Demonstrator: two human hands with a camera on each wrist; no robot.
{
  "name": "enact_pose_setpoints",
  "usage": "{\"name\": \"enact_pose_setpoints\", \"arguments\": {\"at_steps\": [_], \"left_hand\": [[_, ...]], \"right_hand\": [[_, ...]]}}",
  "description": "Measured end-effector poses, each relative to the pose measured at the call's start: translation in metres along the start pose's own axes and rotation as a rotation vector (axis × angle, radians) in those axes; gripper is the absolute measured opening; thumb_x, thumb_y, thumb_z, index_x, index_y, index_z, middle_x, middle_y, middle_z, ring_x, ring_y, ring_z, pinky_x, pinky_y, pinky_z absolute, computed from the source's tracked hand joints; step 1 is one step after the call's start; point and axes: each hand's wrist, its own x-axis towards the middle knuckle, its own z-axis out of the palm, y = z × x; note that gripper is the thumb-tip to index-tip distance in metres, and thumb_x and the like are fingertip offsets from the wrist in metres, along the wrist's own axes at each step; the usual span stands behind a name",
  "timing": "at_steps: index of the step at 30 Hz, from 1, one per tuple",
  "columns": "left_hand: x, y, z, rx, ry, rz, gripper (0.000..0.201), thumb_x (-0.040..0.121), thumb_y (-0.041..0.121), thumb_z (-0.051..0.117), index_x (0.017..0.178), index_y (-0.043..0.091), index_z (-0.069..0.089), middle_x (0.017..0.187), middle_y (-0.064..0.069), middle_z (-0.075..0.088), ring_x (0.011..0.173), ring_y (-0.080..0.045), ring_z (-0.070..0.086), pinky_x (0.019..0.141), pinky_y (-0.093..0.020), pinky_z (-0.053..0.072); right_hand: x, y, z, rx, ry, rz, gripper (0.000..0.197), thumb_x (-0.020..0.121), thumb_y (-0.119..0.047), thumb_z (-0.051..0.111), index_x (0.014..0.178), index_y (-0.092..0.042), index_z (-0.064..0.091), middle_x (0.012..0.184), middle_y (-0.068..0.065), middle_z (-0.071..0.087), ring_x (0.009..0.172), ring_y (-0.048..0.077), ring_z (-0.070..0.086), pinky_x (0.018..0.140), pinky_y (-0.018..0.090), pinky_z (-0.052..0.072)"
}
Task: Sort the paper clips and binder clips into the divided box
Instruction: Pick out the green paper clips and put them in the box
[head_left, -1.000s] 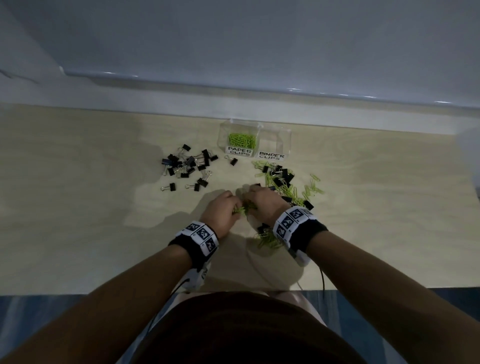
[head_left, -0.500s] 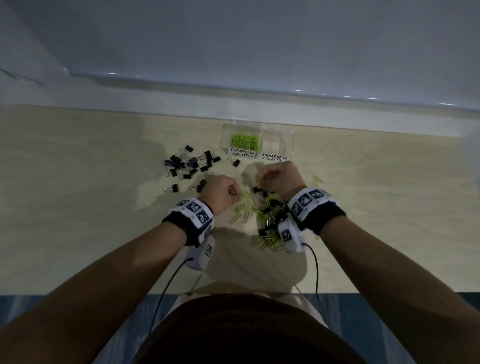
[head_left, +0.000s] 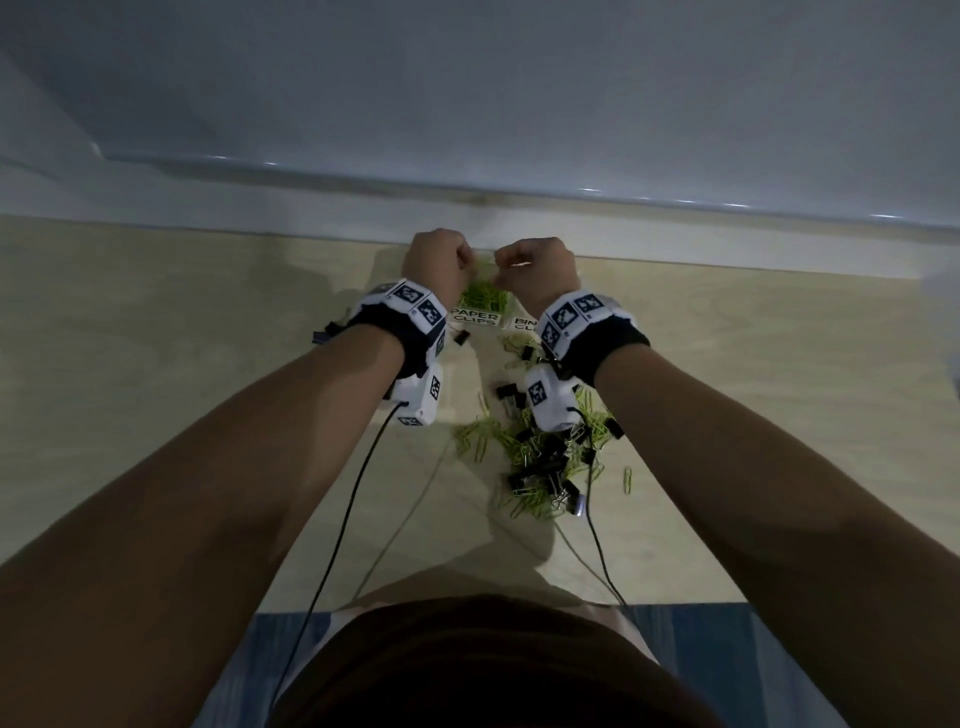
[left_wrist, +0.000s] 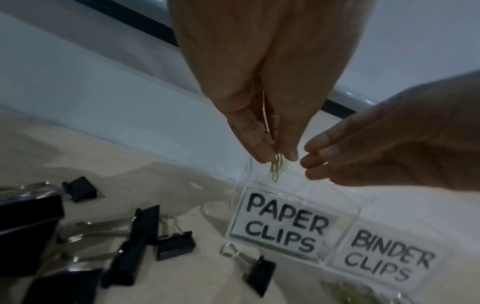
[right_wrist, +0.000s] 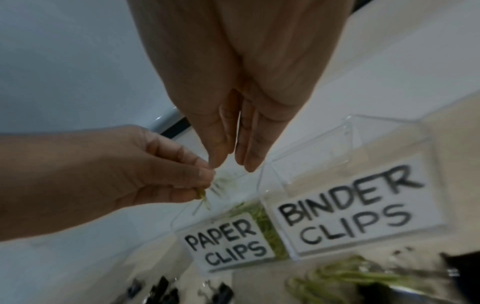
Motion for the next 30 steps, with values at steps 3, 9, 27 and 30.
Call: {"name": "enact_pose_setpoints", "arguments": {"at_steps": [3, 9, 27, 30], "left_hand": [[-0.013, -0.003, 0.004, 0.055, -0.118, 0.112, 0.029, 0.080, 0.013, 0.070, 0.108, 0.009, 0.067, 0.110, -0.011, 0.068, 0.101, -0.025, 0.062, 0.094, -0.035, 0.048], [-0.088, -0.029, 0.003, 0.141, -0.322, 0.334, 0.032, 0.082, 0.014, 0.066, 0.114, 0.018, 0.062, 0.115, 0.001, 0.060, 0.083, -0.006, 0.054, 0.085, -0.024, 0.047], [-0.149, -0.038, 0.064, 0.220, -0.383, 0.303, 0.038, 0.079, 0.020, 0.069, 0.115, 0.011, 0.058, 0.100, -0.008, 0.056, 0.099, -0.025, 0.050, 0.084, -0.034, 0.042], [-0.154, -0.035, 0.067, 0.295, -0.358, 0.293, 0.030, 0.084, 0.020, 0.061, 0.111, 0.007, 0.058, 0.104, -0.012, 0.056, 0.102, -0.028, 0.049, 0.086, -0.035, 0.041]], "right_hand": [[-0.020, 0.016, -0.009, -0.067, -0.041, -0.124, 0.018, 0.077, -0.004, 0.069, 0.094, -0.011, 0.072, 0.091, 0.004, 0.073, 0.080, 0.013, 0.068, 0.080, 0.025, 0.056], [-0.076, 0.051, 0.003, -0.412, -0.446, -0.338, 0.029, 0.078, 0.005, 0.058, 0.098, -0.011, 0.071, 0.099, 0.006, 0.071, 0.087, 0.017, 0.066, 0.085, 0.032, 0.055], [-0.137, 0.075, 0.017, -0.620, -0.503, -0.268, 0.038, 0.081, -0.012, 0.062, 0.117, -0.011, 0.052, 0.105, 0.010, 0.058, 0.096, 0.028, 0.056, 0.075, 0.031, 0.041], [-0.134, 0.070, 0.019, -0.669, -0.494, -0.209, 0.014, 0.081, -0.013, 0.061, 0.095, -0.010, 0.058, 0.085, 0.005, 0.054, 0.086, 0.026, 0.060, 0.067, 0.028, 0.039]]}}
